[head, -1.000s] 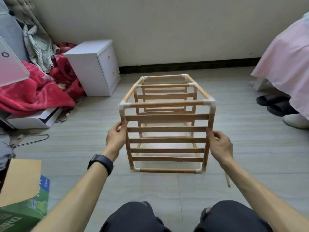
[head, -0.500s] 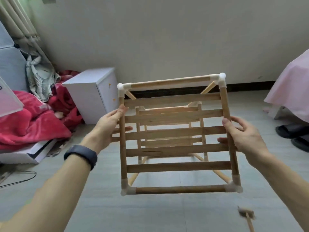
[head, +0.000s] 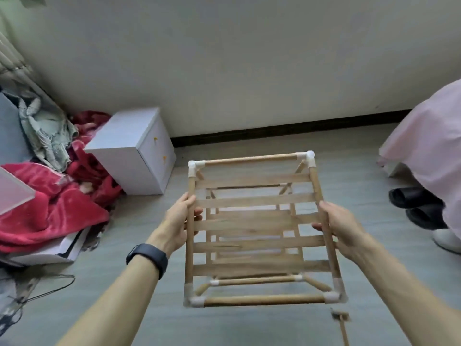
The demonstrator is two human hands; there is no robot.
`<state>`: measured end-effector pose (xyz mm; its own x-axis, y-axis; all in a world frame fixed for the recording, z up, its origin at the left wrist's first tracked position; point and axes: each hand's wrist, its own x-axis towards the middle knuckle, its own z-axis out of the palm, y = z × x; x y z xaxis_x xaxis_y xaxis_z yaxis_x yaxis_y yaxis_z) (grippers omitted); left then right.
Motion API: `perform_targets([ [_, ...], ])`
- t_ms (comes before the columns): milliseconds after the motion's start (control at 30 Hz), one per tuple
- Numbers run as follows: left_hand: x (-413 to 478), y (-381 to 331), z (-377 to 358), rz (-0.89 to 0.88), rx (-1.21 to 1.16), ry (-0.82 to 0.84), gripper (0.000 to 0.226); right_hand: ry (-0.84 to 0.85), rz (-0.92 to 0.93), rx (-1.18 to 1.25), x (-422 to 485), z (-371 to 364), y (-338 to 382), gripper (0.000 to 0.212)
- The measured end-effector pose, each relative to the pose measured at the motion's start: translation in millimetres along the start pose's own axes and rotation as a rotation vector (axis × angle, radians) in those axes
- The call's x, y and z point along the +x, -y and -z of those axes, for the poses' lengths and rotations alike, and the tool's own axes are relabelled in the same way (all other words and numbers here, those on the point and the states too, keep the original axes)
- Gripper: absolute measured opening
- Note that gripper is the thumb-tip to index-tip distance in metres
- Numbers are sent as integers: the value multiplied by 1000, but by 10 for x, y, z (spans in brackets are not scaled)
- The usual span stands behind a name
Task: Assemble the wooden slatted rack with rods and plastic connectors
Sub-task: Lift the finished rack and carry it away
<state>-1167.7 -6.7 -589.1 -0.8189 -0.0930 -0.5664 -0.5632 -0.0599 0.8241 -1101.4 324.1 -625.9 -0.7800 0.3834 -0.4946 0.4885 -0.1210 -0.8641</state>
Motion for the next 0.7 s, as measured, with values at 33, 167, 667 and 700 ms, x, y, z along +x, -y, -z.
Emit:
perform_targets([
  [33, -108, -131, -54, 43, -7, 9, 31, 33, -87, 65, -153, 75, 162, 39],
  [167, -556, -558, -213, 186, -2, 34, 40, 75, -276, 183, -794, 403, 620, 45],
  [667, -3046, -1489, -1732, 356, 662, 618, 47, -231, -489, 489, -4109, 2794, 969, 55],
  [700, -3184, -1457, -1942, 340, 684, 678, 46, -275, -481, 528, -4310, 2943, 911, 51],
])
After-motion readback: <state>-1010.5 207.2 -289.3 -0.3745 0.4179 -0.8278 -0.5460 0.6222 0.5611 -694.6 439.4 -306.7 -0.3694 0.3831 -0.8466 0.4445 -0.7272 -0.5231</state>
